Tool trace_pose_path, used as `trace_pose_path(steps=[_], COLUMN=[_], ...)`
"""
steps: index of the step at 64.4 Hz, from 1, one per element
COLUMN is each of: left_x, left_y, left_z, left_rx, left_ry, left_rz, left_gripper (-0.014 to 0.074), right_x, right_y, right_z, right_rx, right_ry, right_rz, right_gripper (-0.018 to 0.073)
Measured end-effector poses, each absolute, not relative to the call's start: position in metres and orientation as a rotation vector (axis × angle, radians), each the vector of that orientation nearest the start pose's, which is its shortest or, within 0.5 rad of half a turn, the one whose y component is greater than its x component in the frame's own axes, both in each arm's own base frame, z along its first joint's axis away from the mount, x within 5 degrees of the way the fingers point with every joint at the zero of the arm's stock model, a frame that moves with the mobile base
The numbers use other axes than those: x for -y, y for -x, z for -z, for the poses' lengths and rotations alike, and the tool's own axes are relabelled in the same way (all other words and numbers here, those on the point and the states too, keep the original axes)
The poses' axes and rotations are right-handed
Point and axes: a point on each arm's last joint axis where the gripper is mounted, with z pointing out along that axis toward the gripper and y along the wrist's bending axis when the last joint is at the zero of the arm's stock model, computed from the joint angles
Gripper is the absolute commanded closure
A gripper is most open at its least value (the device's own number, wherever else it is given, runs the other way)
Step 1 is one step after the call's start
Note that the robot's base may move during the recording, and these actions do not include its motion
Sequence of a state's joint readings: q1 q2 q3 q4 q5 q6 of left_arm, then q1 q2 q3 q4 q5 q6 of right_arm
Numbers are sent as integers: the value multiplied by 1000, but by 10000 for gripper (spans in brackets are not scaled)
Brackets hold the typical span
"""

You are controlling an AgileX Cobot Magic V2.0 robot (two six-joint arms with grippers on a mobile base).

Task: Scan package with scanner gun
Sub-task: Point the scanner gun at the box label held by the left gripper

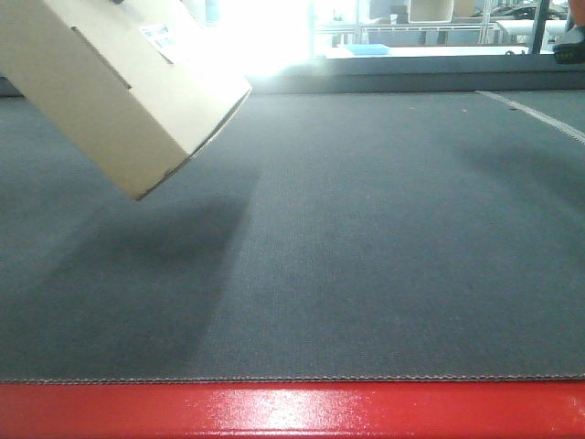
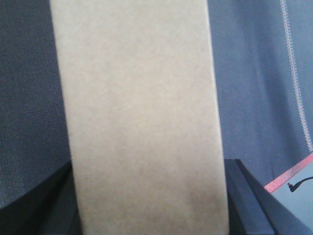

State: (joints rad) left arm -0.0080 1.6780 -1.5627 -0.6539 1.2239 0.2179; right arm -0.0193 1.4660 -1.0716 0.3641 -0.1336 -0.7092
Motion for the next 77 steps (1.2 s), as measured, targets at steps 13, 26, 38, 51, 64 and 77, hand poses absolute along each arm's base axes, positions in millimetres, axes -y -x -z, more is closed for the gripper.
trace_pose_path(steps=[13,26,38,51,64,77], left_x=[55,55,55,55,56,56], left_y=[-348,-348,-348,-348,-348,-348], left_z=[-346,-346,-346,-346,-346,-346], left_rx=[-2641,-2639,-2638,-2638,-2637,-2636], left_ry=[-130,-127,-127,-127,-126,-125], left_rz=[841,849,852,852,855,858], left_gripper=[708,708,708,708,708,708], right_x=[10,2,-2,-6,-36,-46], right_y=[-354,-362,-363,-364,-364,-363], right_z=[-317,-301,-301,-305,-310,-310], right_rx=[-1814,-1845,-1825,-1788,-1746,-1740], right_ry=[289,388,406,404,473,496], right_rz=[303,323,332,337,283,263], right_gripper=[713,713,713,713,713,713])
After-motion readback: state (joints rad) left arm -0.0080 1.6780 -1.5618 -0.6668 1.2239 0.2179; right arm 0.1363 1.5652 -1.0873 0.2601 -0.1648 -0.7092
